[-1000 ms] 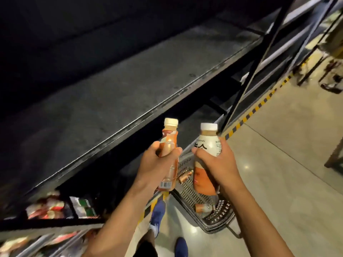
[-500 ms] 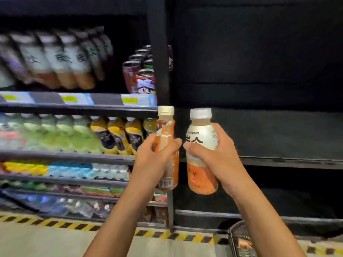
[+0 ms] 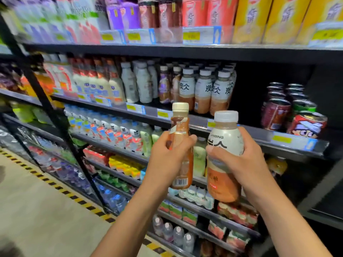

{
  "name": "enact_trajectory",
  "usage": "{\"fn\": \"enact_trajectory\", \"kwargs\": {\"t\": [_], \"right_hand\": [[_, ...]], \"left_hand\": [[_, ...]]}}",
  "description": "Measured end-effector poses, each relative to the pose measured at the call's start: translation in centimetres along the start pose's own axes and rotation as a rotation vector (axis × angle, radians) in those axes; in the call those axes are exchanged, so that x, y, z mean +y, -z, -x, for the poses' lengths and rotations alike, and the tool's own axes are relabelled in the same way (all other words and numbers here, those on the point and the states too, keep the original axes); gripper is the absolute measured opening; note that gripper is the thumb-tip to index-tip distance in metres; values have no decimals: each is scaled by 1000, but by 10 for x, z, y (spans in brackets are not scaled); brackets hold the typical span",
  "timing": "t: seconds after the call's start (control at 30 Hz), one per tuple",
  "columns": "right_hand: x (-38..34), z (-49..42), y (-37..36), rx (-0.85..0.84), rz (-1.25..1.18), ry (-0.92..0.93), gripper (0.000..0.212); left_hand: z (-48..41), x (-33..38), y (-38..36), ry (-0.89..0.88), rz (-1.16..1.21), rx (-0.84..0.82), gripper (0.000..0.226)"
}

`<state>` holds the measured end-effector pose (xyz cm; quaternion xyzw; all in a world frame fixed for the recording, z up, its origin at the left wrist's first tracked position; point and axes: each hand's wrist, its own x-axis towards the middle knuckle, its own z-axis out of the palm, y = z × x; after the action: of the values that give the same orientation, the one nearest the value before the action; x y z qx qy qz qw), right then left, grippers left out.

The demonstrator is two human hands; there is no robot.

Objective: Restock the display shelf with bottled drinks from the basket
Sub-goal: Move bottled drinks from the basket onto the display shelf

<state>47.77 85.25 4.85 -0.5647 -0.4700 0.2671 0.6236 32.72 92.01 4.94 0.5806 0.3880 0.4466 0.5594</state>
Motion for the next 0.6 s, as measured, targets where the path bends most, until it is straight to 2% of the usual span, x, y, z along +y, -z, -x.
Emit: {"fn": "enact_trajectory", "kwargs": {"t": [0.23,0.6], "right_hand": [[-12,-51,-71,53,66,83,42],[2,-151,-110,218,141,180,33]], "left_hand": [[-70,8,66,1,34,-61,23],[-187,11,74,-12,75,-176,32]]}}
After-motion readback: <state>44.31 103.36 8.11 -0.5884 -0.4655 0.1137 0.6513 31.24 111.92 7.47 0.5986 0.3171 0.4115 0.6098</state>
